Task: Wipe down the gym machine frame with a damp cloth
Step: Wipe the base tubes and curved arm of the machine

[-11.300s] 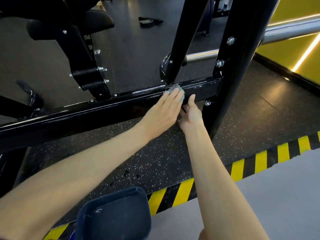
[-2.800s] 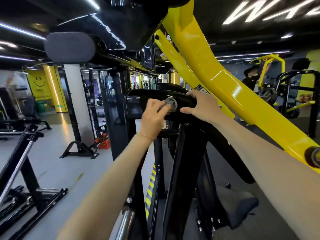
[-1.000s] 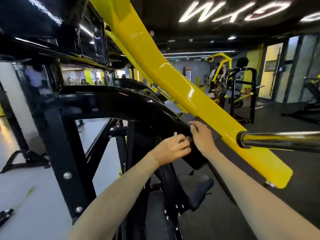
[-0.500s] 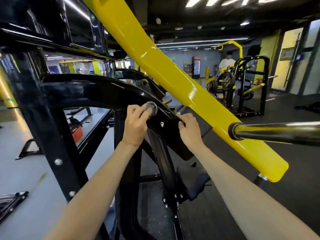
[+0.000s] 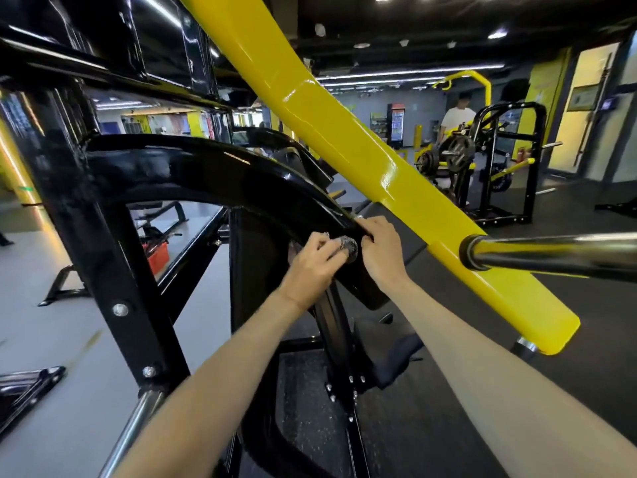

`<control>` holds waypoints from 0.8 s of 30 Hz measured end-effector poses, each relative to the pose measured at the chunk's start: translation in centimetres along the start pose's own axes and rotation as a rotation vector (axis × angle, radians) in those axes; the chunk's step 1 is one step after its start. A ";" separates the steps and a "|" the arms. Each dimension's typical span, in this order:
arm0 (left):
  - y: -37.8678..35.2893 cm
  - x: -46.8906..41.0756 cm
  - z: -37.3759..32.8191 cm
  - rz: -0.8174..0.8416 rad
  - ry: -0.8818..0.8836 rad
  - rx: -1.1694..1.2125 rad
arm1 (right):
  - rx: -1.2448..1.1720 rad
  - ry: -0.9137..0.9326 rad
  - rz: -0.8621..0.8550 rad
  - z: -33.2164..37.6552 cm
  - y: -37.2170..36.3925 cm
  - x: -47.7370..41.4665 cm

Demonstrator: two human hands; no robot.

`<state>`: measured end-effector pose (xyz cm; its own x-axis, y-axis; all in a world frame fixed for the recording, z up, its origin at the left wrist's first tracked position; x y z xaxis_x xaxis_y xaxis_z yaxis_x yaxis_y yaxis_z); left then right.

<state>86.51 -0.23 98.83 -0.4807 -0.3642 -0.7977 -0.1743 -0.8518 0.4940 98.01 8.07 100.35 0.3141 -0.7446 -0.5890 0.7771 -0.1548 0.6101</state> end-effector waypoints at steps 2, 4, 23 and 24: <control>2.0 -0.5 1.6 -0.054 0.015 -0.015 | -0.010 -0.005 0.015 0.0 -0.1 0.2; 3.6 -0.8 3.3 -0.262 0.226 0.038 | -0.019 -0.015 0.014 -0.1 -0.3 0.2; 0.1 -0.2 1.0 0.018 -0.052 0.026 | -0.076 -0.051 -0.041 -0.2 -0.5 0.0; 1.0 -0.4 1.6 -0.085 0.057 0.051 | -0.096 -0.054 -0.027 -0.3 -0.5 0.0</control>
<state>85.16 -0.32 100.20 -0.4131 -0.3134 -0.8551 -0.2566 -0.8608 0.4395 97.77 8.32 99.86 0.2651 -0.7752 -0.5734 0.8341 -0.1140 0.5397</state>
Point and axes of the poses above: each hand's wrist, its own x-axis away from the middle knuckle, its own y-axis out of the back of the hand, z = x × y, the point moved 2 cm from there along -x, towards the middle knuckle, and after that the axes turned 13 degrees about x, right-handed, at the moved point
